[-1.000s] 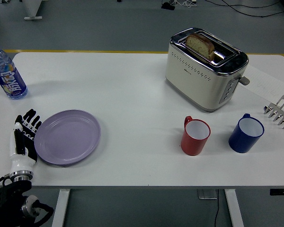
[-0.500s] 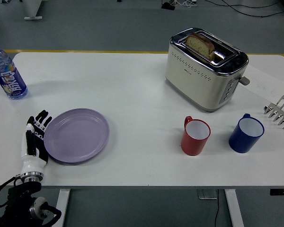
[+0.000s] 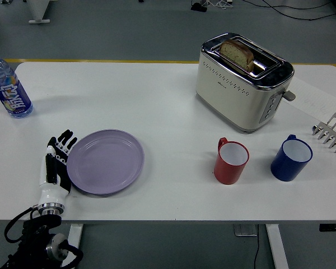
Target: Push plate across desktop
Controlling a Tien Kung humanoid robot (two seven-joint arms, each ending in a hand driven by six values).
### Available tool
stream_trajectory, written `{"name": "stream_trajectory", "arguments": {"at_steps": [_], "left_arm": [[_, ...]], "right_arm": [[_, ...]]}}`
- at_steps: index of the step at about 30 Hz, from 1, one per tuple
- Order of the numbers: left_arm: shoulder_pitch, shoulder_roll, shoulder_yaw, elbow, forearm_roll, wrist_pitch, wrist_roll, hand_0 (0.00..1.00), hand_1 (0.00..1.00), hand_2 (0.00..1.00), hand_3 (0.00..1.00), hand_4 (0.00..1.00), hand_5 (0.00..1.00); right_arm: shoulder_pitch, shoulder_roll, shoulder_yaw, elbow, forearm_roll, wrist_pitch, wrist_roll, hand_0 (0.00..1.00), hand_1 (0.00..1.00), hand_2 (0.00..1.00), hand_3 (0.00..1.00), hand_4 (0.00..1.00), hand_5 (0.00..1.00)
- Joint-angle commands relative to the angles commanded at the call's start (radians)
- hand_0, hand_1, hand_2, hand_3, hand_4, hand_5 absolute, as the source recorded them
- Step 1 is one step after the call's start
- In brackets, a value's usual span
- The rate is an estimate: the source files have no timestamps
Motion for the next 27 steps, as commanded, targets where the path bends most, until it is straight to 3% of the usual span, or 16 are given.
{"name": "stream_trajectory", "arguments": {"at_steps": [27], "left_arm": [[-0.062,0.000,0.154,0.010,-0.065,0.018,-0.029,0.822,0.845,0.865,0.709,0.459,0.998]], "right_arm": [[0.013,-0.006,0.007,-0.001,-0.013,0.001,0.004,0.559,0.546,0.675,0.593,0.284,0.297]]}}
